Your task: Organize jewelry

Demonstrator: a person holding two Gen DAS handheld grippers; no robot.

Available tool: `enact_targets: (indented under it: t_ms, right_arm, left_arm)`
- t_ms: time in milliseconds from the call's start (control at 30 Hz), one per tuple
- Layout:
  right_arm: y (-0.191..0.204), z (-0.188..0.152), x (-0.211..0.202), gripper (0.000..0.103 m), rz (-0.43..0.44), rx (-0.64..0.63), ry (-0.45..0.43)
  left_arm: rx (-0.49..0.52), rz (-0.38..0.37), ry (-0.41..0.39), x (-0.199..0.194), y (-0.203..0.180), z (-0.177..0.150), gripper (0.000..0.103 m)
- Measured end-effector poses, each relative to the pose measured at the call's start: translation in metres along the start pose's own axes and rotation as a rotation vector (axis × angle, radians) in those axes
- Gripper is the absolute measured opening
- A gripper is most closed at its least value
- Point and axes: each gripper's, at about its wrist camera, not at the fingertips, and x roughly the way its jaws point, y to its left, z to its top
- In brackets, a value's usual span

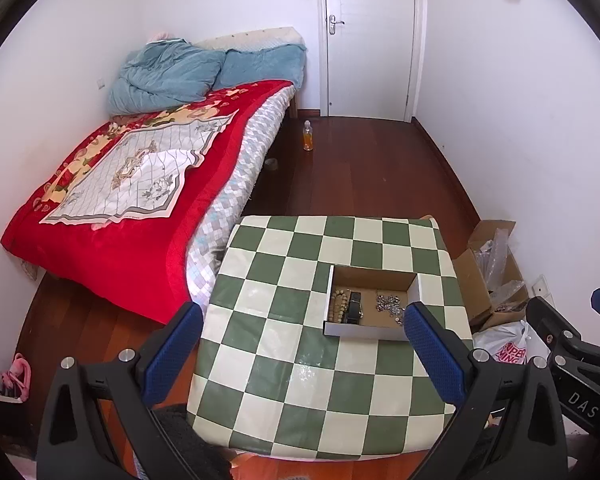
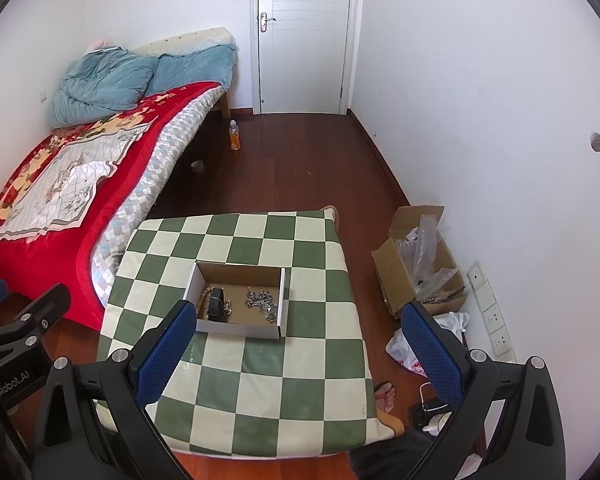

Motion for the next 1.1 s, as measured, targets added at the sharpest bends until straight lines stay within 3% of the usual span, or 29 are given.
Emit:
enact_targets:
  t_ms: [1100]
  right_arm:
    - [0.011,0.003,-0.007,0.103,0.011,0.0,-0.01]
  left_arm:
    - [-0.007,0.006,-0.009,-0.008,0.006,-0.001,0.103]
